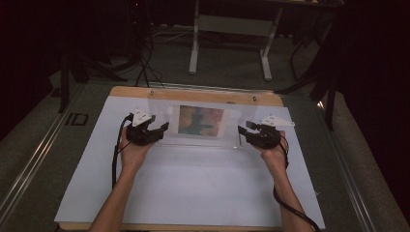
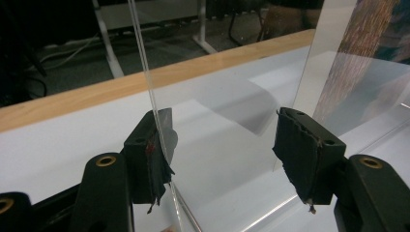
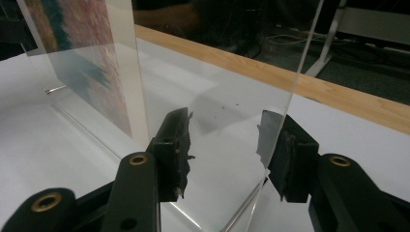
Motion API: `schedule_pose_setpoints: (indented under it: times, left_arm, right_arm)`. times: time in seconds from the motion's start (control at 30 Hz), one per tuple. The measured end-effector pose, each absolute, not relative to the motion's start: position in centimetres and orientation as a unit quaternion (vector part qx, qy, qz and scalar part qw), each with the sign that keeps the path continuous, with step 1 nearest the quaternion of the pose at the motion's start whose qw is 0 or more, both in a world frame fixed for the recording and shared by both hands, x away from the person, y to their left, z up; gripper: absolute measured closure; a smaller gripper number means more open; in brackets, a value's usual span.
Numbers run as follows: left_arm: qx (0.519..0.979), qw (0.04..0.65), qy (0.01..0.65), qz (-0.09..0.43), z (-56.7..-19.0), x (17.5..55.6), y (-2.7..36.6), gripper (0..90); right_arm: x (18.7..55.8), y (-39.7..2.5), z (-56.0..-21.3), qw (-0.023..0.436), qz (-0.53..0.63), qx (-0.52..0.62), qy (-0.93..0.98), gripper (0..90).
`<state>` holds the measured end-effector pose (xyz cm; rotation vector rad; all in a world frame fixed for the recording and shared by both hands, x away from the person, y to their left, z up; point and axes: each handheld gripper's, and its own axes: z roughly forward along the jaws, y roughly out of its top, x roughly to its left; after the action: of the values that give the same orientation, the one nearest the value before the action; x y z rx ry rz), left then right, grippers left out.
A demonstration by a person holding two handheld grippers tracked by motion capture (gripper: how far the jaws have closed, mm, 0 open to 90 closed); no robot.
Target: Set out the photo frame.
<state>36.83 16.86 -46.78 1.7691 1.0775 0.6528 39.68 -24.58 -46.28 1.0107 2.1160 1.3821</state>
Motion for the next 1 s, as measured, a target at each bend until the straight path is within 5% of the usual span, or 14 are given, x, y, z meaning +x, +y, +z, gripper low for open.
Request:
schedule_pose_setpoints:
  times: [1.0]
  left_arm:
    - [0.725, 0.464, 0.448, 0.242, -46.5, 33.9, 17.4, 40.0]
  right_arm:
    - [36.4, -24.3, -46.8, 0.178, 0.495, 0.384, 0.758, 53.5]
